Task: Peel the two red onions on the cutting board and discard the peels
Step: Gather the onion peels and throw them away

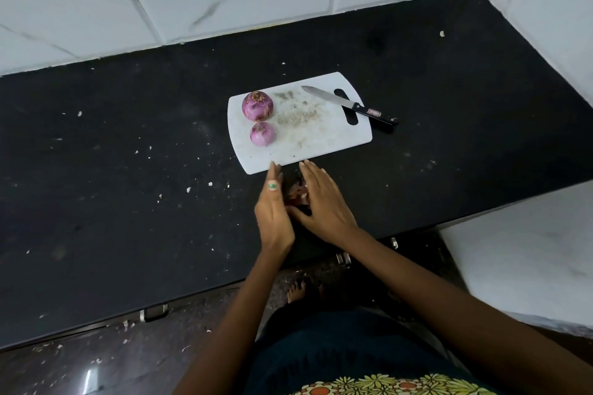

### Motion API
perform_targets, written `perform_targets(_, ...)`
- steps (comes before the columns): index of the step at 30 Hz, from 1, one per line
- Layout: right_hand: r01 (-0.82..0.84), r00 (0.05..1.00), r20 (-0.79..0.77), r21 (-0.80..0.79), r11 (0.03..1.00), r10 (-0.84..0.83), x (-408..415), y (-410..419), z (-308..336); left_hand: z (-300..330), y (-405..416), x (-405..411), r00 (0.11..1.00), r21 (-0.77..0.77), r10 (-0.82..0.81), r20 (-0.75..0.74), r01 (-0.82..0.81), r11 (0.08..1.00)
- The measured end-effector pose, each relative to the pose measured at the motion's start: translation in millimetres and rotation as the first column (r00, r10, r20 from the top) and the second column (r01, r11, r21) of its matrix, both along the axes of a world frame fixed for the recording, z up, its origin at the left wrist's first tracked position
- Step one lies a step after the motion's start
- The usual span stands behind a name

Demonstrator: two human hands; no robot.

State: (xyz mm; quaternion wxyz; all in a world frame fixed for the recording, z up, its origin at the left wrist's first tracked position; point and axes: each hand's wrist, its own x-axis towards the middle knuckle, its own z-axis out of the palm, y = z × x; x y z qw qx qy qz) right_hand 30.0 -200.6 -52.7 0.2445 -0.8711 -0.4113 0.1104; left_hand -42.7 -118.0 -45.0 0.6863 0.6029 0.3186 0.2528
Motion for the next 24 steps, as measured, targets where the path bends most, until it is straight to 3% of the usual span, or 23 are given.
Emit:
perform_targets(2, -0.055, 0.998, 0.033, 0.009, 0.998, 0.055, 2, 5, -1, 0, 4, -1, 0.992, -0.075, 0.118, 0.041, -0.115, 0.991)
perform_targets(6, -0.171, 0.974, 0.147, -0.022, 0.985, 0.173, 3, 8, -6, 0, 6, 1, 0.982, -0.142, 0.185, 0.039, -0.178, 0.974)
perform_targets(13, -0.163, 0.951, 0.286, 0.149, 0.975, 0.116, 7, -9, -11, -1, 6, 1, 0.980, -0.111, 0.200, 0.022, -0.197, 0.974)
perform_targets(17, -0.079, 0.970, 0.242, 0.170, 0.982, 0.036, 6, -17, 0, 5, 7, 1, 0.966, -0.152, 0.250, 0.064, -0.238, 0.959)
perform_targets(19, -0.093, 0.961, 0.270, 0.101, 0.991, 0.063, 4, -8, 10, 7, 8, 0, 0.953, -0.149, 0.294, 0.076, -0.281, 0.948)
perform_targets(21, -0.223, 0.927, 0.296, -0.062, 0.973, 0.232, 1, 9, 18, 6, 9, -1, 0.939, -0.140, 0.333, 0.083, -0.320, 0.937)
perform_targets(24, -0.350, 0.845, 0.271, -0.372, 0.860, 0.461, -6, 27, 18, 4, 10, -4, 0.924, -0.122, 0.369, 0.098, -0.357, 0.926)
